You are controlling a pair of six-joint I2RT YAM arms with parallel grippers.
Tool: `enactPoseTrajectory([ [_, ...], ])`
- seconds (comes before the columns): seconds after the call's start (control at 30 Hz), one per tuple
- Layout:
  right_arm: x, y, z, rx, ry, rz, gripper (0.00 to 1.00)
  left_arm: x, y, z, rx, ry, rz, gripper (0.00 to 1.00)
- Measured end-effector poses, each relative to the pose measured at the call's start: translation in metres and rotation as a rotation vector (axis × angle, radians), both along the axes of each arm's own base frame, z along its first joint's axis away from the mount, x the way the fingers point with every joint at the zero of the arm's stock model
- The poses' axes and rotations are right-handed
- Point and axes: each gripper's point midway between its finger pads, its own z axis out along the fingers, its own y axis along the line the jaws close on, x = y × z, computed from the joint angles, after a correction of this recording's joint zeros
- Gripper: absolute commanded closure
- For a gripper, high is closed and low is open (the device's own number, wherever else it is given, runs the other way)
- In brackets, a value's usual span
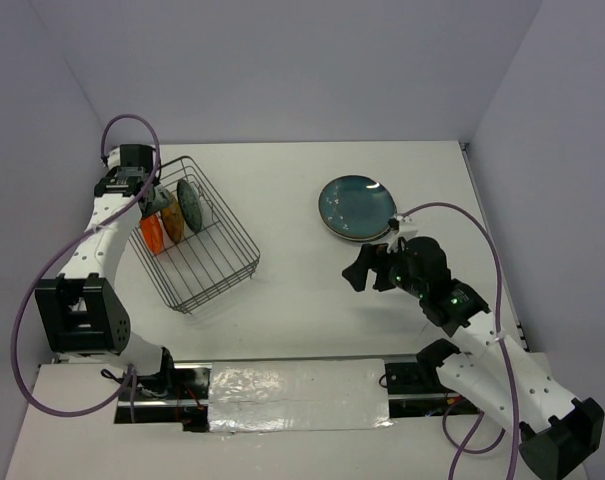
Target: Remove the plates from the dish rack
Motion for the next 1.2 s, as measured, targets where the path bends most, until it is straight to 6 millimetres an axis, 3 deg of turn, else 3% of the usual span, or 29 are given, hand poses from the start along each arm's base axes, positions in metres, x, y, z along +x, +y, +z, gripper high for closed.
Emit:
enactPoseTrajectory([
  [0.1,-0.003,0.000,-0.002,0.008,0.000,0.006,0.03,-0.005,0.005,-0.012,-0.028,0.029,0.008,0.36],
  [0.27,-0.006,0.003,-0.002,0.031,-0.003,0.018,0.03,0.004,0.006,-0.017,-0.065,-0.008,0.000,0.45],
  [0.5,-0.007,0.005,-0.001,0.044,-0.004,0.025,0.03,0.007,0.000,-0.047,-0.111,0.040,-0.019,0.61],
  [0.6,-0.008,0.004,0.002,0.049,-0.016,0.024,0.03,0.004,-0.001,-0.052,-0.114,0.052,-0.021,0.73],
  [0.7,-0.008,0.003,0.006,0.056,-0.031,0.021,0.03,0.005,0.000,-0.046,-0.106,0.035,-0.025,0.80],
  [0.77,-0.008,0.003,0.007,0.059,-0.035,0.020,0.03,0.005,0.001,-0.041,-0.103,0.019,-0.024,0.88],
  [0.8,-0.009,0.003,0.007,0.061,-0.035,0.019,0.03,0.005,0.000,-0.038,-0.104,0.011,-0.026,0.97],
  [0.83,-0.009,0.003,0.007,0.061,-0.035,0.020,0.03,0.006,0.000,-0.035,-0.104,0.002,-0.027,0.99],
  [1.07,-0.012,0.002,0.008,0.064,-0.037,0.021,0.03,0.008,-0.002,-0.022,-0.096,-0.028,-0.058,1.00],
  [1.2,-0.015,0.000,0.011,0.070,-0.042,0.019,0.03,0.015,0.000,0.001,-0.073,-0.062,-0.076,1.00],
])
